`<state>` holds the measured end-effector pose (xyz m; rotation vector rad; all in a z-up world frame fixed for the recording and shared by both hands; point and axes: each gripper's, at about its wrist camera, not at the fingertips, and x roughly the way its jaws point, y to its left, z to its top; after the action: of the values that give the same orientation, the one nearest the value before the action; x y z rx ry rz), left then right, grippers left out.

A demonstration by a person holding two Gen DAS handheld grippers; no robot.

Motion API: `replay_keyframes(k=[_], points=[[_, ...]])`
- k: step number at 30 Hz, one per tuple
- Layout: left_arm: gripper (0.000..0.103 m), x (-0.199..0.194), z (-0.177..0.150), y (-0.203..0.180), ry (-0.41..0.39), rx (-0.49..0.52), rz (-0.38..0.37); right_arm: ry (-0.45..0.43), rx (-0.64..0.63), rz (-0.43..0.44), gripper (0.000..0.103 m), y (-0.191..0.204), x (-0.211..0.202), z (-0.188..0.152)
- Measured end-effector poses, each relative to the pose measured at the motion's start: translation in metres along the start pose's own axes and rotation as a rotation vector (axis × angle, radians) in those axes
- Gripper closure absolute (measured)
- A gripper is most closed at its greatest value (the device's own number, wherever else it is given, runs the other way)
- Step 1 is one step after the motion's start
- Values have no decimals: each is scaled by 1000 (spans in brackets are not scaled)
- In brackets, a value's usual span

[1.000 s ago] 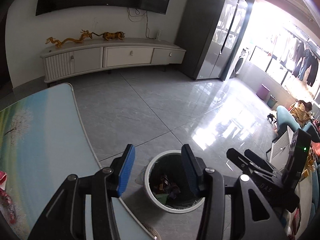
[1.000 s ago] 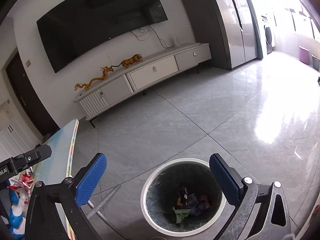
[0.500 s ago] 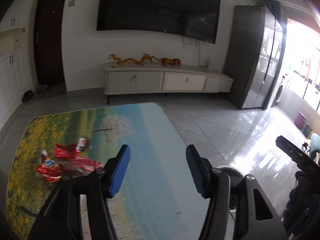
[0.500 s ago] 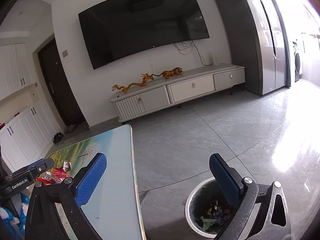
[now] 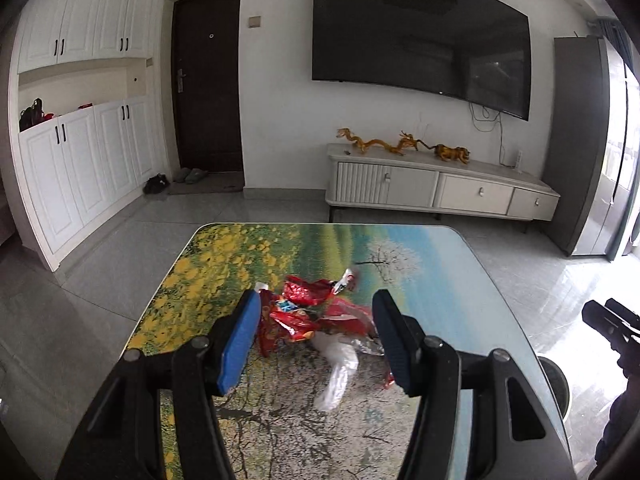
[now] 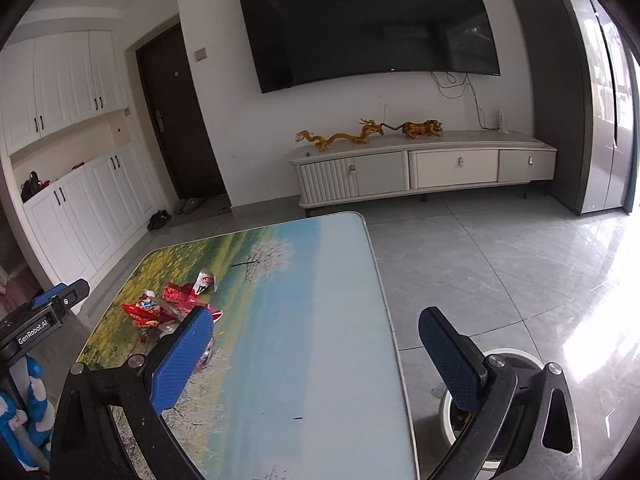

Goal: Collect trash
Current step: 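Move both tools back to the trash pile on the table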

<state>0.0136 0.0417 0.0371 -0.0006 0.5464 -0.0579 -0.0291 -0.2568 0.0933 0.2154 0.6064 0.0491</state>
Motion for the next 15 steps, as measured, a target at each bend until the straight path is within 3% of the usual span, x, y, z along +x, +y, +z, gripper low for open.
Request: replay_keyframes(k=[11,15], points=[[46,3,-13,43,7,-73,19,48,-72,34,0,47,17,-8],[46,6,-16,53,14,-84,25,74,-95,44,6,60,27,-11]])
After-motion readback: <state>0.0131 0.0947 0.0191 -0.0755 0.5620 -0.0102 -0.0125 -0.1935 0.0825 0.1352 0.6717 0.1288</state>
